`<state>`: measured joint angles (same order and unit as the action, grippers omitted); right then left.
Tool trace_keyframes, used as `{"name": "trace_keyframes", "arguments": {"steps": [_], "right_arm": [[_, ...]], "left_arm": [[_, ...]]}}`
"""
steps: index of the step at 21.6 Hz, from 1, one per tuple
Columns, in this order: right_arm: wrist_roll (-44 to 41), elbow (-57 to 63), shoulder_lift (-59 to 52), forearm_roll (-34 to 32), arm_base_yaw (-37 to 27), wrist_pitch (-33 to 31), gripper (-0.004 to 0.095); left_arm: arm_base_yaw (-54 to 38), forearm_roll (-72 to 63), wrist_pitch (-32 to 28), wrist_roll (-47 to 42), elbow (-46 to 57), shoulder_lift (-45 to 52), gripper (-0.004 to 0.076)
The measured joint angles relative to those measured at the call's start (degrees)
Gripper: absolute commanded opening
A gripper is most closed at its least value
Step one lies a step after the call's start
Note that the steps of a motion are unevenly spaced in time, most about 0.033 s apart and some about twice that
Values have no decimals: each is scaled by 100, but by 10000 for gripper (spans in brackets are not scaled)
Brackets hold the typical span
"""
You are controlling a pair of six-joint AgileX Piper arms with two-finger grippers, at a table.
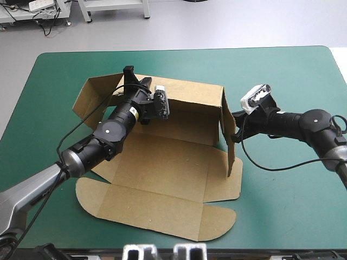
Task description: Fold the box
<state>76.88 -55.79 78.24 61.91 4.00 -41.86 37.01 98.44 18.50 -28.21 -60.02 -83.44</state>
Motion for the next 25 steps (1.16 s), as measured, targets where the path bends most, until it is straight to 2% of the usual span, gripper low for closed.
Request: {"name": "trace_keyframes", "arguments": {"steps": [4, 5, 8, 14, 18, 20, 23, 25], "right_arm": [[-740, -607, 0, -663, 0, -153, -24], [-943, -799, 23, -812, 0, -282, -24], [-1084, -893, 134, -901, 0, -564, -24], [-885, -669, 208, -789, 0, -618, -24], [-658, -482, 215, -641, 0, -264, -24], [-640, -464, 215, -558, 0, 278, -24], [-635, -469, 270, -497, 0, 708, -24], [-629, -469, 441, -438, 0, 720, -24]], "left_arm": [[0, -468, 180, 0, -29, 0, 15], [0, -615, 389, 0, -35, 0, 15], [0, -914, 685, 7, -35, 0, 15], [0, -1297, 716, 368, -35, 0, 15], [0, -1297, 716, 406, -35, 0, 15], [0, -1308, 674, 410, -35, 0, 15], [0, -1290, 628, 423, -35, -6, 15], [0, -1187, 624, 427, -35, -53, 15]]}}
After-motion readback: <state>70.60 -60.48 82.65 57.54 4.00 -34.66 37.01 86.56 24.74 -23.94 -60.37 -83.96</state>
